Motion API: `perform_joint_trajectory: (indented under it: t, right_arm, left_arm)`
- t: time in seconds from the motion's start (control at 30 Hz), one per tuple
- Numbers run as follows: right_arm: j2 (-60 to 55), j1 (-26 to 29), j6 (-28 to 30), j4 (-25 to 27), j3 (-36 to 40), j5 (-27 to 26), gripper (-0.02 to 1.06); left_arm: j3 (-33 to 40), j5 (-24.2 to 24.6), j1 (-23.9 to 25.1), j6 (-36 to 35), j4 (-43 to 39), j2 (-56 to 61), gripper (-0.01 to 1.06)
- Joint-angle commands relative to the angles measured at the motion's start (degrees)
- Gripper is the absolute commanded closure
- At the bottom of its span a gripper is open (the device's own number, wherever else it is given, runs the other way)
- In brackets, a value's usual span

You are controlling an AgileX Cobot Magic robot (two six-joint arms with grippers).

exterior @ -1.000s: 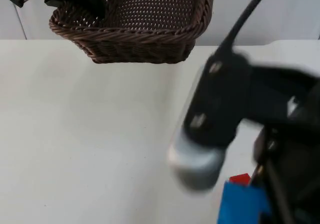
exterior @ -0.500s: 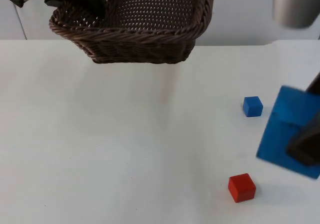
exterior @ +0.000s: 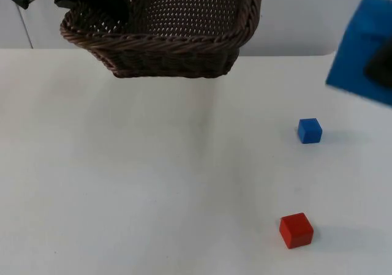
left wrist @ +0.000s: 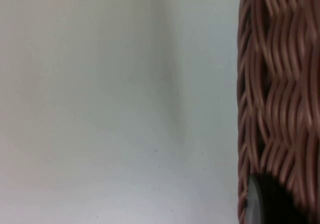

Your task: Pick up the basket with the left hand and place the largest block into the basket with the right hand.

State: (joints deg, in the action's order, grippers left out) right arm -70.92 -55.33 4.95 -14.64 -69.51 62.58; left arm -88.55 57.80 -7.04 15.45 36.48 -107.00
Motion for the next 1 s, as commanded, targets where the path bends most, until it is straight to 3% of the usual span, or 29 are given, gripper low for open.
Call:
perform_joint_trajectory:
  t: [0.0,0.27,0.63,0.8,0.97]
  right_arm:
    - [0.6,0.4,-0.4,-2.2,-3.2,1.0,1.05]
    - [-0.9,0.4,-1.1,-5.1,-12.3,-0.7,1.05]
    - [-12.3,1.7,-3.2,-7.5,-23.8,-1.9,1.05]
    - [-16.1,7.1,-3.4,-4.2,-28.8,-2.9,1.05]
    - [-21.5,12.7,-0.5,2.8,-33.6,-4.9,1.05]
  left_arm:
    - [-0.1,-0.3,0.1,-0.3,1.6,0.9,1.05]
    - [-0.1,-0.3,0.1,-0.3,1.6,0.9,1.05]
    - [-0.1,-0.3,0.1,-0.3,1.6,0.9,1.05]
    - [-0.1,-0.3,0.1,-0.3,1.6,0.9,1.05]
    - [-0.1,-0.3,0.1,-0.3,1.6,0.9,1.05]
